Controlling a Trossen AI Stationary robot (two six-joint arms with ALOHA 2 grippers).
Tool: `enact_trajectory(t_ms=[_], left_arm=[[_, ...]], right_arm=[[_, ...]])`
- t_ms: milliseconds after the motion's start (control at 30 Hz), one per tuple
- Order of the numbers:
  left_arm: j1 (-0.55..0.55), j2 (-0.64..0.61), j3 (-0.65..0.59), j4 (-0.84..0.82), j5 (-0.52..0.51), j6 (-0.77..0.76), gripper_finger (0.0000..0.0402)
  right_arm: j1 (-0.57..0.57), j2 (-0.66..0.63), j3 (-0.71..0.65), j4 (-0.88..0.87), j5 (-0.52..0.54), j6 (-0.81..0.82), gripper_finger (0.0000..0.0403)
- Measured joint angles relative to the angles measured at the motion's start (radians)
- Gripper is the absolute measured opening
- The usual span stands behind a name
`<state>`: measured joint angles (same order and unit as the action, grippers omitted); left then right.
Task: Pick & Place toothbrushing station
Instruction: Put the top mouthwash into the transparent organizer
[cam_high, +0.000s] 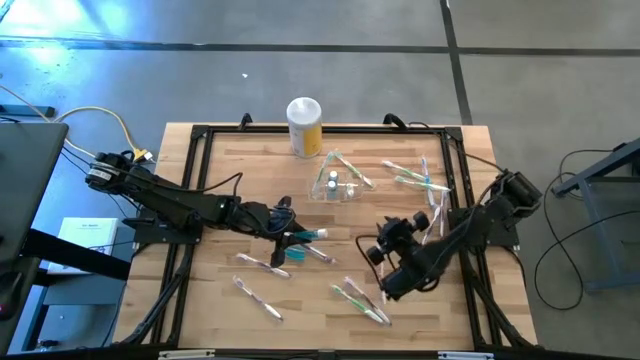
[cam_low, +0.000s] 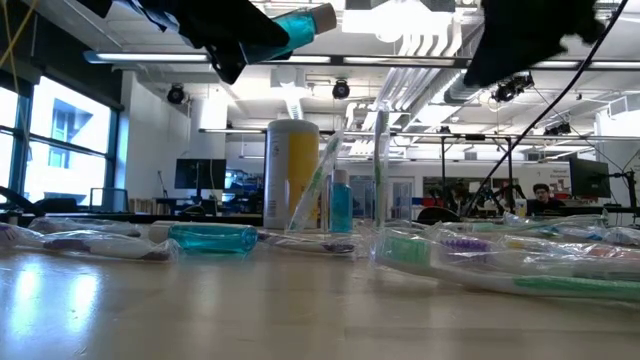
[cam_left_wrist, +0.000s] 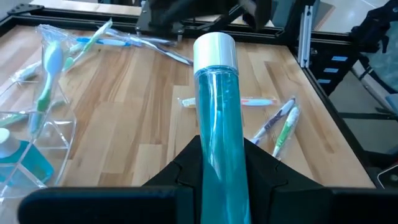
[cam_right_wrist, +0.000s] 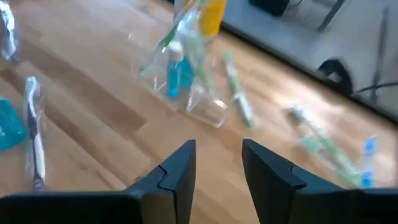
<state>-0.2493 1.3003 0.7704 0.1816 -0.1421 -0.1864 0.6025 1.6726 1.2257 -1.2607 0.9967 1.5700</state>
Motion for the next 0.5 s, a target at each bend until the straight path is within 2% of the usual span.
enact_trajectory(t_ms=[67, 300, 400, 500], left_arm=[[0.0, 0.0, 0.0, -0.006, 0.0, 0.0, 0.0061], [0.0, 0.0, 0.0, -0.006, 0.0, -0.001, 0.0061], [0.0, 0.0, 0.0, -0.006, 0.0, -0.001, 0.0061], [0.0, 0.0, 0.0, -0.006, 0.0, -0.001, 0.0061]], right_arm=[[-0.028, -0.026, -0.063, 0.195, -0.026, -0.127, 0.0123], [-0.107, -0.126, -0.25, 0.974, -0.192, -0.735, 0.01], [-0.127, -0.155, -0.302, 1.189, -0.227, -0.89, 0.0092], [-0.143, -0.165, -0.34, 1.309, -0.278, -1.005, 0.009]])
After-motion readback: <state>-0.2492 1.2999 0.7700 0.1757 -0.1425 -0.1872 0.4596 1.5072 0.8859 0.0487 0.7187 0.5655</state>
